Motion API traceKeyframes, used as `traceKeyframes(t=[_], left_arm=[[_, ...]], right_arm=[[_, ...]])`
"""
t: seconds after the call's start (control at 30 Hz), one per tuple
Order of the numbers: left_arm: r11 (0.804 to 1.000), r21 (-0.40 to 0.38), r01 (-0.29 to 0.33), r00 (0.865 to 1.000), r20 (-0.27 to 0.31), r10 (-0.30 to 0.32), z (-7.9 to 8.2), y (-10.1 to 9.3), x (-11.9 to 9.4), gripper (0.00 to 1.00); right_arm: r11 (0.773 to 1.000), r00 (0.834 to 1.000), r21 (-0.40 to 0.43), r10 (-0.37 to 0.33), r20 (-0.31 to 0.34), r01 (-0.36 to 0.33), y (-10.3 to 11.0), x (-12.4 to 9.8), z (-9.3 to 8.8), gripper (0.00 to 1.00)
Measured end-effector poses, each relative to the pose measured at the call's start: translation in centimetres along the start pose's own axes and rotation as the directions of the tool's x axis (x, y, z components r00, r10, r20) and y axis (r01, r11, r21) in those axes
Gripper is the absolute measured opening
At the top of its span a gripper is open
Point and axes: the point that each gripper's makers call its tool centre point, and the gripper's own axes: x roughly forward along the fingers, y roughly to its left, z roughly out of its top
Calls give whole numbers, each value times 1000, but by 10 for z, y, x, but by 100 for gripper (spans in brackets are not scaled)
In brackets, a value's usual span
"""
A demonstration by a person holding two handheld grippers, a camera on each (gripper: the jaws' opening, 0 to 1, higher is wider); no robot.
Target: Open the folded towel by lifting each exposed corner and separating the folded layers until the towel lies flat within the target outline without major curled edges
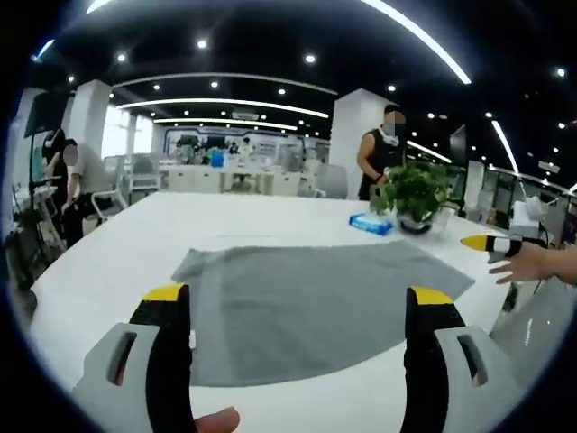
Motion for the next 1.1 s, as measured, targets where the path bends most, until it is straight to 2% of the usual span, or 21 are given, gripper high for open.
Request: traceKeyframes(t=[0.17,1.1], left_arm=[[1000,2,5,1000,-10,-5,-2,0,0,99],[1000,-24,-1,1000,-11,1,-2,3,-2,97]], right_arm=[[1000,1000,2,-7,16,7,0,-2,4,100],[999,1000,-34,-1,-17,0,4,-1,-3,100]])
